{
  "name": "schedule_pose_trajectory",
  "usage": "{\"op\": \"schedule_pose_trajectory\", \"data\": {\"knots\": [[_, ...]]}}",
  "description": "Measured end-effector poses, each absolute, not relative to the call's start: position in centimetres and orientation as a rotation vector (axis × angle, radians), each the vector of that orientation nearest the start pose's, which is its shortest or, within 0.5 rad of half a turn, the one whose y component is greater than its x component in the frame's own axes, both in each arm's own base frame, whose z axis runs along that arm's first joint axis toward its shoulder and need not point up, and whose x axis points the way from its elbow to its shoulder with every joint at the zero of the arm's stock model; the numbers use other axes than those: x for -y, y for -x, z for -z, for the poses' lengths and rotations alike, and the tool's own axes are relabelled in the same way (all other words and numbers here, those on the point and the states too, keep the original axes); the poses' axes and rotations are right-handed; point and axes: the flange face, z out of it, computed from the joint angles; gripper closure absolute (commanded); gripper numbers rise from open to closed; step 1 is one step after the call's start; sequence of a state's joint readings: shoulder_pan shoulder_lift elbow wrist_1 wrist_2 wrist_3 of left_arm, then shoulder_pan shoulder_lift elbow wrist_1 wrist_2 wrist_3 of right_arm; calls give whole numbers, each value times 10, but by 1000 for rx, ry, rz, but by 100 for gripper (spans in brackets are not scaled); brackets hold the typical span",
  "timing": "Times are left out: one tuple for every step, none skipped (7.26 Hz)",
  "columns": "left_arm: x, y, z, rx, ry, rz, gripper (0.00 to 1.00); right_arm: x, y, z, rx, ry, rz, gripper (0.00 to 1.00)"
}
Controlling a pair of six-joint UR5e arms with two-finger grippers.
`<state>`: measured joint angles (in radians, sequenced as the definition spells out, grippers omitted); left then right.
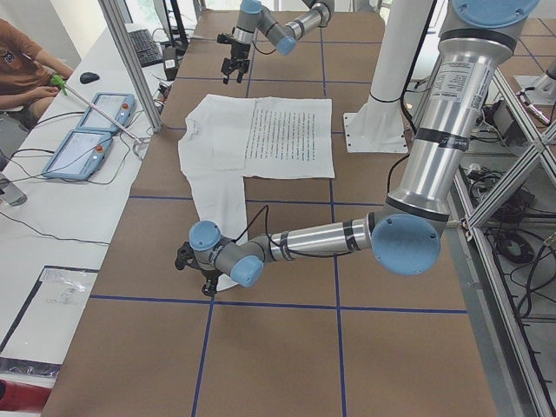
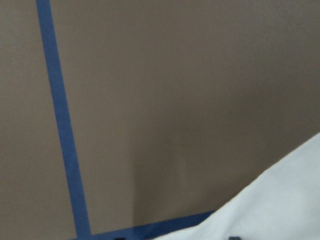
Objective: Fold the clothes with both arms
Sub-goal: 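Release the sleeve and lift the right gripper while the left gripper grasps the other cuff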
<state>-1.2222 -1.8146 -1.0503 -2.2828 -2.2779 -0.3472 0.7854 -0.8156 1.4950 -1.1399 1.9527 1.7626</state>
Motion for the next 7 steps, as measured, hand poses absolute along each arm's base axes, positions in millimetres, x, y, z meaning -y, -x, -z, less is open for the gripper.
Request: {"op": "schedule_pose_trajectory", "data": {"knots": [[589,-142,-709,-796,-153,-157,26,580,444,-177,1170,6,-655,1],[589,-144,-710,-796,-151,-162,26,579,444,-177,1170,6,-655,1],[588,-148,-710,-797,-148,-170,26,579,444,-177,1170,6,-655,1],[587,-149,-710,-797,-147,-174,50,579,444,-177,1170,7,-655,1],[587,-150,-710,-798,-146,-176,68,579,444,-177,1170,7,-655,1],[586,-150,-711,-799,-145,-174,91,579,444,-176,1171,7,-655,1],[585,-150,-711,-801,-145,-174,100,579,444,-176,1172,7,-654,1]]}}
